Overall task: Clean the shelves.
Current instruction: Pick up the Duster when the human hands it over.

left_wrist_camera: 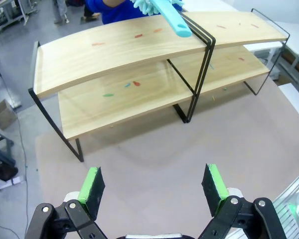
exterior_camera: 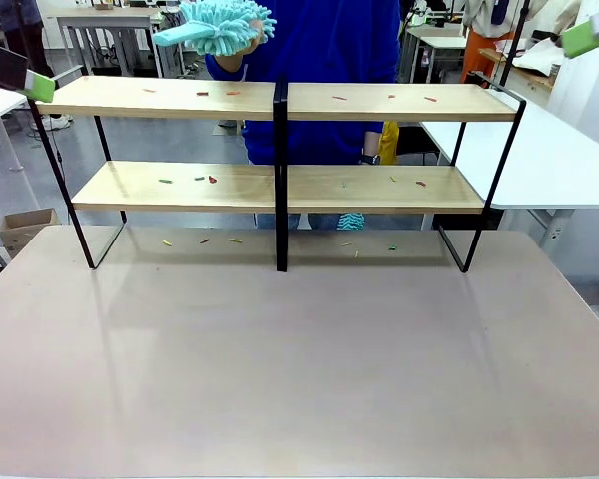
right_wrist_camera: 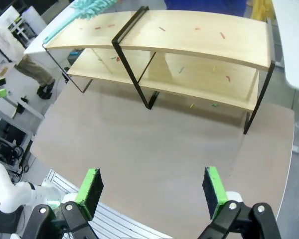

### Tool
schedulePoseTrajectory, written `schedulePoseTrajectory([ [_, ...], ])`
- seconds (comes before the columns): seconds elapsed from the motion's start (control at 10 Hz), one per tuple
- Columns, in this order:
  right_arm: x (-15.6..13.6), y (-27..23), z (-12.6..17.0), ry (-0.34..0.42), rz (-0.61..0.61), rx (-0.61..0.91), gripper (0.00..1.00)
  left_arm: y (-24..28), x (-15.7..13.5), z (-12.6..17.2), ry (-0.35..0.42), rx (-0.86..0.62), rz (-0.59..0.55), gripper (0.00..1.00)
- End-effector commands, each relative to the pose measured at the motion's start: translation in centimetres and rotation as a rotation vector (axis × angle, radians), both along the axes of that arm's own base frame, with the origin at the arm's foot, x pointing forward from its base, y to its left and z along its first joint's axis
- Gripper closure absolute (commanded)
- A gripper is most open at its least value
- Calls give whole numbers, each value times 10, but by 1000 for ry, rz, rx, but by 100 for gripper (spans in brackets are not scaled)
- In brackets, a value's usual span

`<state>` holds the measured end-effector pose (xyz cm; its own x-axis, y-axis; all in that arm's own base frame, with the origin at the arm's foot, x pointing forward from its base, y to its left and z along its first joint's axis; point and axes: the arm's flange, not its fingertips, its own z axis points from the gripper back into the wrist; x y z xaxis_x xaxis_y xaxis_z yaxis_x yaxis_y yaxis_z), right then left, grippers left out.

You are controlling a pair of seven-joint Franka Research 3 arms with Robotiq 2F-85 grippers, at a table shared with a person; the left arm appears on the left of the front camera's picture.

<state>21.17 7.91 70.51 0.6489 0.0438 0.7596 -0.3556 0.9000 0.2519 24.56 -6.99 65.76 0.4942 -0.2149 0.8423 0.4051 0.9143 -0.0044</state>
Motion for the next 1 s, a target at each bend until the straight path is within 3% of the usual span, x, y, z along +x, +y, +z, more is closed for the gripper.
schedulePoseTrajectory([
  [0.0, 22, 27, 10, 35, -46, 15, 0, 1, 0, -1, 4, 6, 2, 0],
  [0.4, 48, 60, 19, 25, -163, 2, 0, 1, 0, -1, 4, 6, 2, 0],
  [0.9, 56, 72, 14, 30, -206, -44, 0, 1, 0, -1, 4, 6, 2, 0],
])
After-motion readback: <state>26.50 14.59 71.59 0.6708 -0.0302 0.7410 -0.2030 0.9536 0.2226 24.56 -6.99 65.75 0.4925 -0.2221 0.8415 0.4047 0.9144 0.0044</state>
